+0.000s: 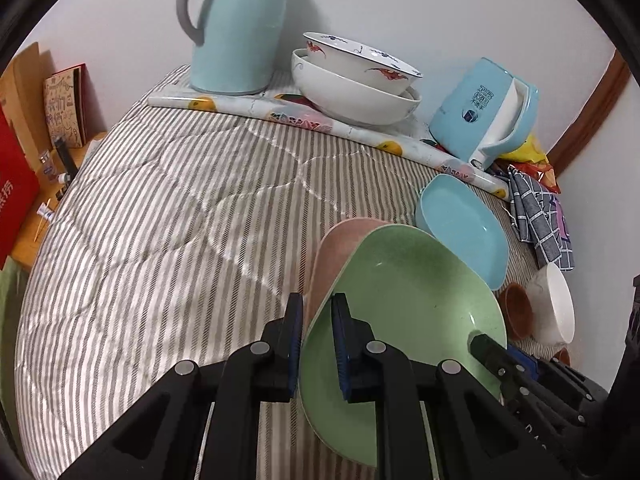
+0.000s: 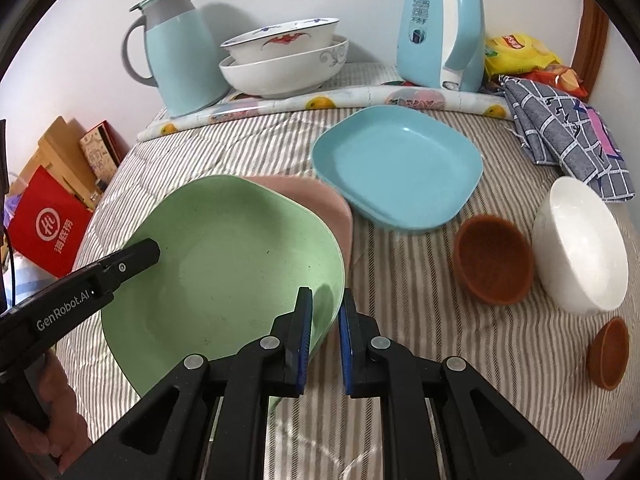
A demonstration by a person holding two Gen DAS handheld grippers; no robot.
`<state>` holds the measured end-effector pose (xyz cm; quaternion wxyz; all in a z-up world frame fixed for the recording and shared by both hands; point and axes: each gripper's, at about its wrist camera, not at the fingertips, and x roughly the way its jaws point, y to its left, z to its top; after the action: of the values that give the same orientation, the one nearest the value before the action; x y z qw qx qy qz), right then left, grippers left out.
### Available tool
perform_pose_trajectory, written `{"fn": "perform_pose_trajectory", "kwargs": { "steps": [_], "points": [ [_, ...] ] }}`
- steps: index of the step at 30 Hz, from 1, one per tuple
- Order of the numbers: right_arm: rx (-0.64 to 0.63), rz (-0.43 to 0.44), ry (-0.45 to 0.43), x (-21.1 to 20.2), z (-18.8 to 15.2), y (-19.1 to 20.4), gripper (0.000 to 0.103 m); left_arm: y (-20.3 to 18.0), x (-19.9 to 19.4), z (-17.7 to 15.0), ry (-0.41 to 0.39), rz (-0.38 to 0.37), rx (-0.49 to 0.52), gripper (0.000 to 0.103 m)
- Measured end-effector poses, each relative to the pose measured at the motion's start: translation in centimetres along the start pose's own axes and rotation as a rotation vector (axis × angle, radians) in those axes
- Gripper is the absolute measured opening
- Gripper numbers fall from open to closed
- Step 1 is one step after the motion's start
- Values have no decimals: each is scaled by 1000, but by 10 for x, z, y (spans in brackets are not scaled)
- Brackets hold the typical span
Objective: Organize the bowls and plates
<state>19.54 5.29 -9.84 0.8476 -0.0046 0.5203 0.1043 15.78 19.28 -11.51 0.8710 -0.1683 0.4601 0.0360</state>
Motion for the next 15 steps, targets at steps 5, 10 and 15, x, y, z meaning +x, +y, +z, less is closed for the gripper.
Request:
{"fn": "perform_pose_trajectory", "kwargs": {
  "steps": [5, 10, 15],
  "points": [
    [-13, -9, -2, 10, 12, -7, 12, -5, 9, 6, -2, 2, 7, 14],
    [-10, -3, 2, 22, 18, -11, 12, -5, 16, 8, -13, 7, 15, 14],
    [-35, -9, -1, 31, 25, -7, 12, -1, 22, 9, -3, 12, 8, 14]
  ]
}}
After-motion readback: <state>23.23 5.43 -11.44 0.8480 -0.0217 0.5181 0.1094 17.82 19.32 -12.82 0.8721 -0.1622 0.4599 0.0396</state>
